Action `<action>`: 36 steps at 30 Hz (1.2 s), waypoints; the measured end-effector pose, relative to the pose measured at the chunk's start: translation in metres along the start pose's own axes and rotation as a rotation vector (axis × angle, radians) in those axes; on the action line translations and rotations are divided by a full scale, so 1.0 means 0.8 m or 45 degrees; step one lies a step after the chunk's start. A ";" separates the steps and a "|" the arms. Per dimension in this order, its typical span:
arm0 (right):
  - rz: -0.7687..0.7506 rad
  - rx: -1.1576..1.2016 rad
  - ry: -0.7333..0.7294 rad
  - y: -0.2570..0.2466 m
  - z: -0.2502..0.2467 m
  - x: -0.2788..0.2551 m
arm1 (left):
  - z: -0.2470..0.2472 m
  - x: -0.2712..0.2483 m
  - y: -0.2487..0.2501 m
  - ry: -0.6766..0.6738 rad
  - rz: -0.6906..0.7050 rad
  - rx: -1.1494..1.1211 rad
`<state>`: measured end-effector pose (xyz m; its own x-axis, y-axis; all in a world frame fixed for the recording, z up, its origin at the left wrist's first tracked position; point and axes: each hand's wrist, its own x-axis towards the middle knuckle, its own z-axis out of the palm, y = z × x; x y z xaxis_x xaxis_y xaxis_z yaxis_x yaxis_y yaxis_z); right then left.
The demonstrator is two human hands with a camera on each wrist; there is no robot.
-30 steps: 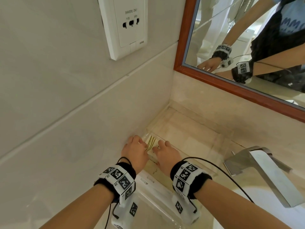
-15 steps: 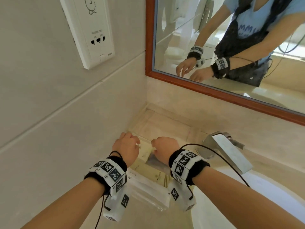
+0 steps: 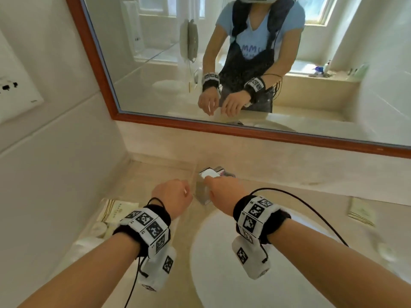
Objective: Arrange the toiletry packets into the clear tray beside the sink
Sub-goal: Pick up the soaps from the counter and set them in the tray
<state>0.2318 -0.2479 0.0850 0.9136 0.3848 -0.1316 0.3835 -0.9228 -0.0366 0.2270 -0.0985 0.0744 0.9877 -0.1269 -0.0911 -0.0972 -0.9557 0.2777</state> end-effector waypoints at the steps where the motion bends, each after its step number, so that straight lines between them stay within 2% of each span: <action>1: 0.029 0.008 0.008 0.017 -0.003 -0.012 | 0.003 0.002 0.019 -0.001 0.027 0.011; 6: 0.189 0.053 0.012 0.104 -0.005 -0.070 | 0.018 0.007 0.122 0.035 0.219 0.025; 12: 0.398 0.106 0.032 0.195 0.025 -0.142 | 0.059 0.019 0.238 -0.038 0.427 0.022; 16: 0.570 0.132 -0.030 0.261 0.056 -0.202 | 0.105 0.024 0.311 -0.192 0.528 -0.018; 25: 0.986 0.149 -0.317 0.405 0.128 -0.342 | 0.211 0.032 0.464 -0.455 0.725 0.030; 31: 1.315 0.186 -0.399 0.465 0.167 -0.395 | 0.267 0.033 0.532 -0.513 0.818 0.111; 36: 1.302 0.162 -0.365 0.484 0.187 -0.395 | 0.296 0.061 0.564 -0.483 0.806 0.277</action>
<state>0.0712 -0.7298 -0.0355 0.7208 -0.5760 -0.3857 -0.5790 -0.8061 0.1219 0.2020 -0.5985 -0.0311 0.6303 -0.7117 -0.3102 -0.6905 -0.6966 0.1949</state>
